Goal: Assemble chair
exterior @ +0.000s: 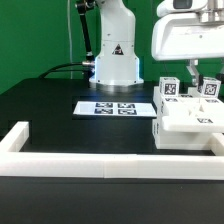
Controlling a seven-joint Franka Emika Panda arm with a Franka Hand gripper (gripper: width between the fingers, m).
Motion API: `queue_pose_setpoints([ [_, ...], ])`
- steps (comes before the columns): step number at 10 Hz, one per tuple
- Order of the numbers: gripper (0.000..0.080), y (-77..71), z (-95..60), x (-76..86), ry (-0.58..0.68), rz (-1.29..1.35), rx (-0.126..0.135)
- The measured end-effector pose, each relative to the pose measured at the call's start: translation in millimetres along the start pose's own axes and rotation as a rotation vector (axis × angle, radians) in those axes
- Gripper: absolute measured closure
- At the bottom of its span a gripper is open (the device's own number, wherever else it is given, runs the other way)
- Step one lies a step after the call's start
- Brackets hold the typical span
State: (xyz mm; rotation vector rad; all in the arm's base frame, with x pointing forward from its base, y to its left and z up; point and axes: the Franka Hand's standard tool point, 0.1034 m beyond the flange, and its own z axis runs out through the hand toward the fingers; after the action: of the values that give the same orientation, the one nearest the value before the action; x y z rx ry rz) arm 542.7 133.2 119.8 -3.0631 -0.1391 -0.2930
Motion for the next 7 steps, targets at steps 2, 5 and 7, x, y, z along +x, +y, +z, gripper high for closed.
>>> queue_pose_setpoints([
  [2,0.0515,0.0,0.0,0.0,0.0,0.026,0.0],
  [5,0.0515,1.2,0.6,-0.8,0.018,0.302,0.019],
  [7,0.0515,0.8,0.3,0.0,0.036,0.524,0.036],
])
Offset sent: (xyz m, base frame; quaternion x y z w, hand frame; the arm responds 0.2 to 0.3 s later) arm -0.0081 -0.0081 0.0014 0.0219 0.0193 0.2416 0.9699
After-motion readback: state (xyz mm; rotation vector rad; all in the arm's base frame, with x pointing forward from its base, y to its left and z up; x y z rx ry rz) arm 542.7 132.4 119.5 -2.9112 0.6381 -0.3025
